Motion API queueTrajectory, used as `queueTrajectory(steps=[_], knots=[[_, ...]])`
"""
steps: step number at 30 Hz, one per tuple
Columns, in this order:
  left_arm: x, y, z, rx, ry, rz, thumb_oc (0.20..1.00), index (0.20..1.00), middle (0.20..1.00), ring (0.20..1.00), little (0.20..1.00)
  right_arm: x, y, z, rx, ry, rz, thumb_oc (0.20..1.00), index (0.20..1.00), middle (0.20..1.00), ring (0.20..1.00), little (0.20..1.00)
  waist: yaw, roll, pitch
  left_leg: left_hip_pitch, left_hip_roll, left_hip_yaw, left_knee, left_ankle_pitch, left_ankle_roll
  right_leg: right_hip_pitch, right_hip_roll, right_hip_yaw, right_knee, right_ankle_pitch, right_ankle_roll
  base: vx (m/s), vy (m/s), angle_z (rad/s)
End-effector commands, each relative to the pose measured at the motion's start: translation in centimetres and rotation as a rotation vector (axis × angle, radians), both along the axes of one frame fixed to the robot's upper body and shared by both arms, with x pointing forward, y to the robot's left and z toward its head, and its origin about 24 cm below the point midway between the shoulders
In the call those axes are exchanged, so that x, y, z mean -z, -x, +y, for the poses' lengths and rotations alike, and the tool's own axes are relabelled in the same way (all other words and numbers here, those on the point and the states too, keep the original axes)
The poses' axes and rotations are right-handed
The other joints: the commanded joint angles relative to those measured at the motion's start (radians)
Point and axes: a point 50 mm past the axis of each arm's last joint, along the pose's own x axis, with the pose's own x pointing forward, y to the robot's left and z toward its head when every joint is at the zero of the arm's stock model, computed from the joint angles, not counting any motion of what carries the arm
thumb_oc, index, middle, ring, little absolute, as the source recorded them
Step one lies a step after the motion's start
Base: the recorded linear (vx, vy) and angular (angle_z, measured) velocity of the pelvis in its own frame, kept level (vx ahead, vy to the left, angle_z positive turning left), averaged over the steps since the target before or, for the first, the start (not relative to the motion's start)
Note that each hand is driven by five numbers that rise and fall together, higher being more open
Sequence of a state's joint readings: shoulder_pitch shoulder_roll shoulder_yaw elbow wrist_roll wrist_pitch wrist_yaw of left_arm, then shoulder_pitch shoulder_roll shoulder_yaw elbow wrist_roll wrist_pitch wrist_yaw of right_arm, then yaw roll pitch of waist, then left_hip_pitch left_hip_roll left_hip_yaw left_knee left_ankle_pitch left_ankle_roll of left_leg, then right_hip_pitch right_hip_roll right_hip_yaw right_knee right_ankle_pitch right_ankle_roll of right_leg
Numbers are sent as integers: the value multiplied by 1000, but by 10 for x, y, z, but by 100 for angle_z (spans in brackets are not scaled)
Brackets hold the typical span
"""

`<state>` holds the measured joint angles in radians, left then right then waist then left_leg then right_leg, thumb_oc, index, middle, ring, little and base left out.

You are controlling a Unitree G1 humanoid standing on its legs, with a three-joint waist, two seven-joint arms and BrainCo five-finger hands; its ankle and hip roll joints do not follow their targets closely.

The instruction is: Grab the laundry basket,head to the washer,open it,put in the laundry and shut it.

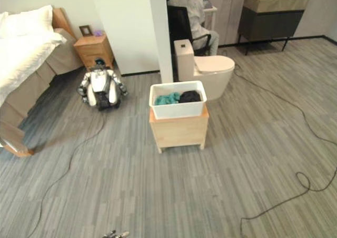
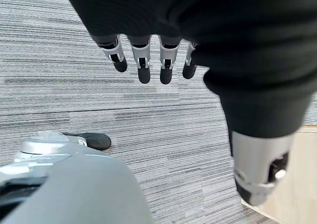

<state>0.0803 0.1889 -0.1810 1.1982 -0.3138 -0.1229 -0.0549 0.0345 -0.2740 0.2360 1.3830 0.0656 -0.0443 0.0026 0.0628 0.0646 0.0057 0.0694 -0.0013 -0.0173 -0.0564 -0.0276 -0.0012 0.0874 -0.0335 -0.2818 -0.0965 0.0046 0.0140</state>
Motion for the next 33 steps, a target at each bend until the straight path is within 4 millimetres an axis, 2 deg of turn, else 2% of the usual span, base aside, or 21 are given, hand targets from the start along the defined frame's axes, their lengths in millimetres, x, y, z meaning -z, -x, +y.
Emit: queueTrajectory(steps=[1,5,10,17,23,25,26,27,28,31,32,33], knots=[[0,-10,-7,25,22,-11,1000,1000,1000,1000,1000,-1,17,-9,-11,43,76,1000,1000,1000,1000,1000,7,-37,-30,-31,36,-36,-31,1,-46,12,-98,19,9,-54,105,0,0,0],[0,-8,4,2,-20,8,1000,1000,1000,1000,1000,1,18,-3,-9,10,61,1000,1000,1000,1000,1000,-4,-52,-29,-33,41,-27,-31,2,-48,7,-92,31,9,-54,103,-10,-42,0],[-2,-11,11,-27,-44,-9,1000,1000,1000,1000,1000,0,18,-4,9,8,54,1000,1000,1000,1000,1000,-8,-65,-26,-38,46,-24,-31,5,-52,1,-86,39,9,-54,100,-3,-70,-2],[-4,-19,15,-56,-45,-38,1000,1000,1000,1000,1000,-1,16,-7,49,6,39,1000,1000,1000,1000,1000,-14,-64,-18,-35,62,-22,-31,10,-64,3,-71,42,9,-62,89,19,-89,-7],[-5,-21,16,-60,-47,-43,1000,1000,1000,1000,1000,-1,14,-9,60,9,27,1000,1000,1000,1000,1000,-14,-66,-3,-22,95,-25,-31,28,-82,14,-39,52,9,-85,64,31,-104,0],[-8,-29,17,-63,-45,-70,1000,1000,1000,1000,1000,-3,2,-11,65,9,-12,1000,1000,1000,1000,1000,-11,-83,39,-98,101,-34,139,-5,-96,23,-20,64,9,-93,32,-23,-204,10],[-9,-33,17,-61,-44,-82,1000,1000,1000,1000,1000,-4,-3,-12,62,10,-28,1000,1000,1000,1000,1000,-9,-92,57,-151,97,-39,237,-4,-107,28,-16,59,11,-94,20,-24,-219,24],[-11,-40,14,-52,-34,-108,1000,1000,1000,1000,1000,-5,-11,-13,55,16,-52,1000,1000,1000,1000,1000,5,-96,94,-224,92,-56,389,47,-109,37,-7,55,20,-97,4,-16,-205,17],[-11,-43,14,-47,-31,-115,1000,1000,1000,1000,1000,-6,-16,-15,55,19,-67,1000,1000,1000,1000,1000,9,-99,110,-275,86,-64,469,73,-103,45,-3,47,16,-100,-1,-6,-131,0],[-12,-45,13,-49,-32,-118,1000,1000,1000,1000,1000,-8,-20,-18,51,30,-73,1000,1000,1000,1000,1000,9,-102,120,-347,77,-53,491,75,-90,50,2,37,9,-110,-1,94,-20,-4],[-12,-44,15,-66,-30,-121,1000,1000,1000,1000,1000,-8,-20,-20,53,33,-77,1000,1000,1000,1000,1000,18,-101,117,-356,53,-40,360,54,-77,48,4,44,9,-124,13,159,49,-6],[-12,-44,15,-66,-30,-121,1000,1000,1000,1000,1000,-8,-20,-20,53,33,-77,1000,1000,1000,1000,1000,19,-101,117,-355,53,-40,359,54,-77,48,3,45,9,-124,13,206,98,3]])
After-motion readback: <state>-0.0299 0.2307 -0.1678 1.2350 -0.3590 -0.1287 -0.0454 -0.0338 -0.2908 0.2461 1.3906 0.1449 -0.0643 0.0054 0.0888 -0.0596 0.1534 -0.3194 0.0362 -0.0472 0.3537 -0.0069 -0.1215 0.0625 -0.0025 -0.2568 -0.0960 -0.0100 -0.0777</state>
